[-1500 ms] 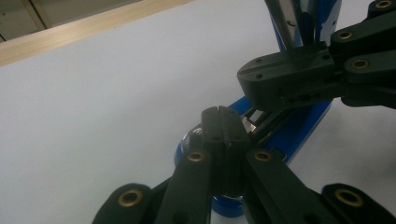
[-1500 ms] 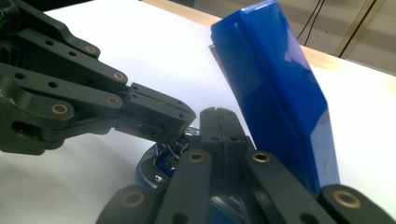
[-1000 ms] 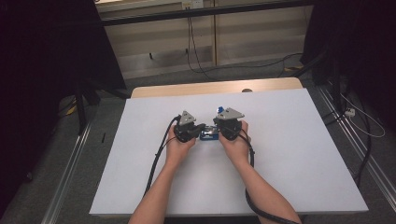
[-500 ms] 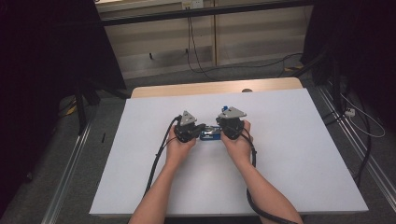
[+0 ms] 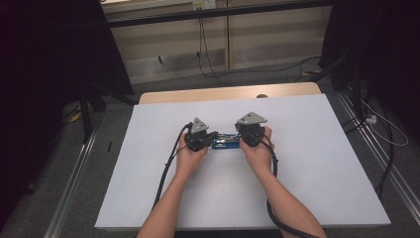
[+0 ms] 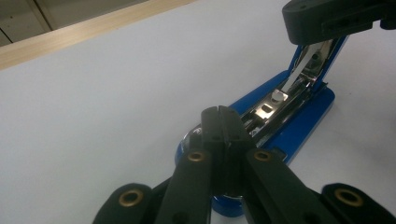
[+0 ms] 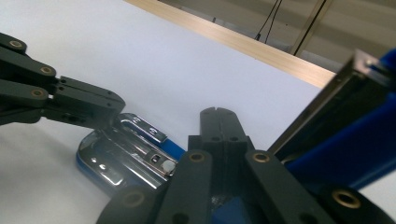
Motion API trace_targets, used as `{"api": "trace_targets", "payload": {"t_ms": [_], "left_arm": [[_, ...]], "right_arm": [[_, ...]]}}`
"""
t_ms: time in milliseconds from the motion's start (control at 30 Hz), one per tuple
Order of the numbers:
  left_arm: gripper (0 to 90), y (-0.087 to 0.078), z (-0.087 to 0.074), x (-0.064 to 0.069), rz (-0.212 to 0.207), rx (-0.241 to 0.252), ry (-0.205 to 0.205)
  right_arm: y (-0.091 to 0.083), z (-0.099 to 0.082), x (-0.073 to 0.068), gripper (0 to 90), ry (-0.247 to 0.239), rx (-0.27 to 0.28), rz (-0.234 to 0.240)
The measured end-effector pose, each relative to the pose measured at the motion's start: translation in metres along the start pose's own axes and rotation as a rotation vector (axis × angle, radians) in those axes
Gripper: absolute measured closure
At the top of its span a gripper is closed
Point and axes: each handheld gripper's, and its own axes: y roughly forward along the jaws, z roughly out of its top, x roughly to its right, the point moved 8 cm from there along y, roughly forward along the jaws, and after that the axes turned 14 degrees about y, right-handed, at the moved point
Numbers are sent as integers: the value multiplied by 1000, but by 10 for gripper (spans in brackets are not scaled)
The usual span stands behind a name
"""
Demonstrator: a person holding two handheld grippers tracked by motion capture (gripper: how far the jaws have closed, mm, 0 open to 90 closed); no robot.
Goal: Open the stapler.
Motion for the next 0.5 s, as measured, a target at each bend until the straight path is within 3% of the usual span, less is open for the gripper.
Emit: {"api": "trace_targets", "payload": {"t_ms": [67, 267, 500], "left_arm": [[900, 0, 0, 0, -6, 2, -13], [900, 0, 0, 1, 2, -3, 6], [900, 3, 1, 3, 10, -11, 22]], "right_arm": [[-2, -2, 6, 900, -18, -11, -17], [-8, -7, 29, 900, 67, -17, -19], [-10, -17, 46, 900, 106, -32, -23]]}}
